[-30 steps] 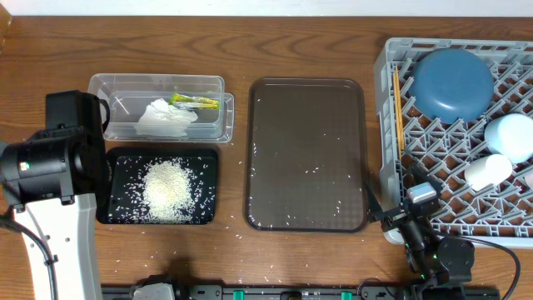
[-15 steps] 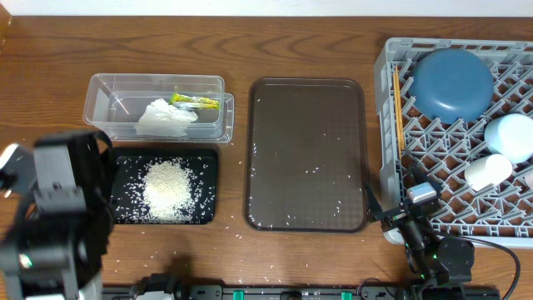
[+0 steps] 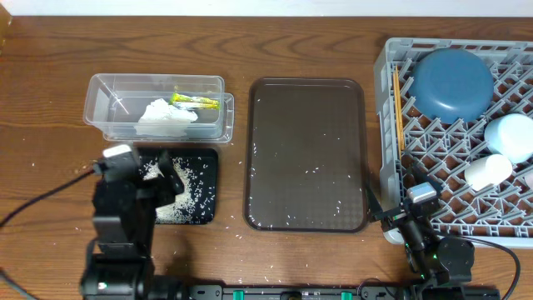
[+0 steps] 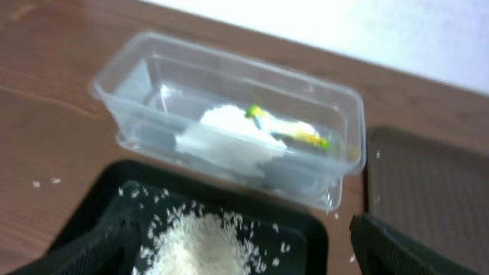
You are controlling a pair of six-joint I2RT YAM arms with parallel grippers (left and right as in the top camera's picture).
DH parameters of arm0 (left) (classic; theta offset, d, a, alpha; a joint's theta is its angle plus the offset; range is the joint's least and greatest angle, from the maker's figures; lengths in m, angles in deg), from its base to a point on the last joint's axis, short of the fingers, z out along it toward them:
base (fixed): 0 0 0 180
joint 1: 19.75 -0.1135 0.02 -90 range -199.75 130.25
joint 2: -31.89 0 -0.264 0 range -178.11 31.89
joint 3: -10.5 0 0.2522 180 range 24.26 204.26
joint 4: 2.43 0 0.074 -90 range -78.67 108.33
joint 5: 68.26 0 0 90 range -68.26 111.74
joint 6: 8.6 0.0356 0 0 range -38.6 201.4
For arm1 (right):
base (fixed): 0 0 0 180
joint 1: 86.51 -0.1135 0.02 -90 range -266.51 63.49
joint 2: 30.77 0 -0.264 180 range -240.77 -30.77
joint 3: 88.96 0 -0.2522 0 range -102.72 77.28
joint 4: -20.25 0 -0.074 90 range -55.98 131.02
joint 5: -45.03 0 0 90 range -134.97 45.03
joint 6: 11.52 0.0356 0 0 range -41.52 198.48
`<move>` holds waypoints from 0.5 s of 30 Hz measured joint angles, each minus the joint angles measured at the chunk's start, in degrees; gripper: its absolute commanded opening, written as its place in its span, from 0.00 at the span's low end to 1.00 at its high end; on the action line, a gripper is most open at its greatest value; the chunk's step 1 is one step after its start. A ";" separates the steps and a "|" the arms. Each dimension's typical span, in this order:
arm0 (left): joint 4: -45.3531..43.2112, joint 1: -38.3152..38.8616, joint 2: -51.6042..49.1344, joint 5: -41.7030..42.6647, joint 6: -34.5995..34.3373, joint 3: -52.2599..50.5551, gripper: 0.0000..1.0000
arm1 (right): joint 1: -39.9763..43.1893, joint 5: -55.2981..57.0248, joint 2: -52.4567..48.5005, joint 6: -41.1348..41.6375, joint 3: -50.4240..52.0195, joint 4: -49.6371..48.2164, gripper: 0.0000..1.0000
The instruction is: Sort waste into correct bins and load items into the dishwasher rack
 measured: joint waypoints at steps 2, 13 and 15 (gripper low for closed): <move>-3.41 -0.02 1.25 1.07 0.94 -4.02 0.90 | 0.00 0.00 0.00 0.00 0.00 0.02 0.99; -16.85 0.00 5.03 5.66 2.43 -15.91 0.89 | 0.00 0.00 0.00 0.00 0.00 0.00 0.99; -17.84 0.00 6.03 6.12 2.49 -16.85 0.89 | 0.00 0.00 0.00 0.00 0.00 0.00 0.99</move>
